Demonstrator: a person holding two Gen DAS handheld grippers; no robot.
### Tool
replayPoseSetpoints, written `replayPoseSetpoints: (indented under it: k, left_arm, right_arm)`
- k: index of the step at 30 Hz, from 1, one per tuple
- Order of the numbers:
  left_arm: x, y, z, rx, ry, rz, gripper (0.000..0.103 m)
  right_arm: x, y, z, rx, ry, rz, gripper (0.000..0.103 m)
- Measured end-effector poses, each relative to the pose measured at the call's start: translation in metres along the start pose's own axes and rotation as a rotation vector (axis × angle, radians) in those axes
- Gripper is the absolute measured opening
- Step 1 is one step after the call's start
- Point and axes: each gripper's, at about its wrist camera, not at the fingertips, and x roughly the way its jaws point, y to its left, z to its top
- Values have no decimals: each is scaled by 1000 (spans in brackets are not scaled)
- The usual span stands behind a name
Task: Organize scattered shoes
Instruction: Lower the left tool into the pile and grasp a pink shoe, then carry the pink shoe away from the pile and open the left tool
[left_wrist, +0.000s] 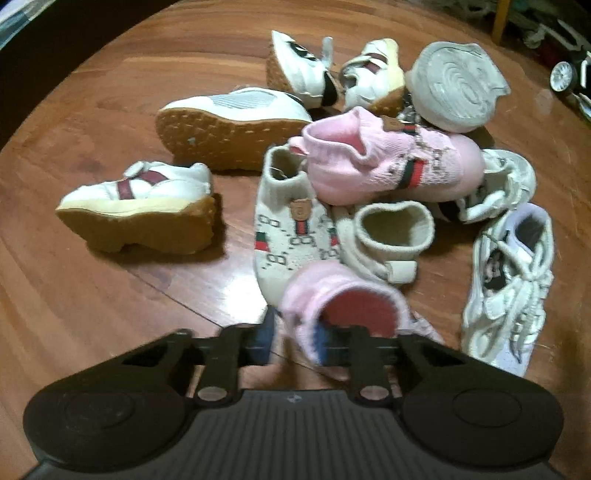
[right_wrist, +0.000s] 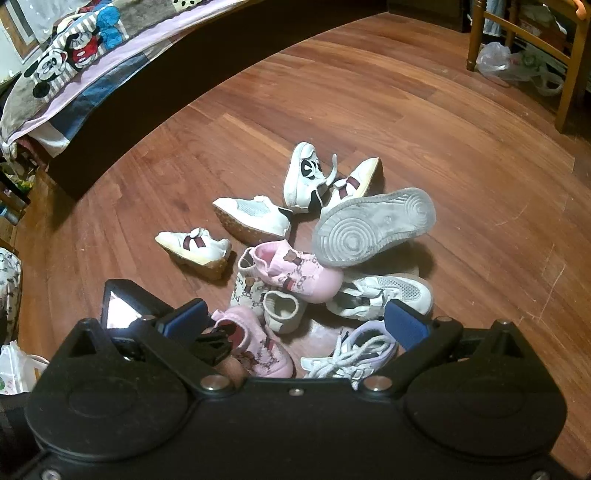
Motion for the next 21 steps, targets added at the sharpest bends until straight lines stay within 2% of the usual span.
replayPoseSetpoints:
  k: [5, 9, 13, 18, 21]
  left_arm:
    - [-18, 5, 5, 57, 13, -38, 9]
    - [-36, 13, 11, 144, 37, -28, 9]
    - [-53, 16, 13, 303, 63, -20, 9]
    - [-78, 13, -6, 588, 126, -70, 9]
    - [-78, 16, -28, 629, 165, -111, 9]
  right_arm:
    - [-8, 2, 3, -2, -19, 15, 103]
    - [-13, 6, 6, -8, -34, 25, 103]
    - [-14, 8, 7, -14, -40, 23, 103]
    - [-11, 9, 7, -18, -33, 9, 103]
    - [-5, 12, 6, -33, -18, 1, 103]
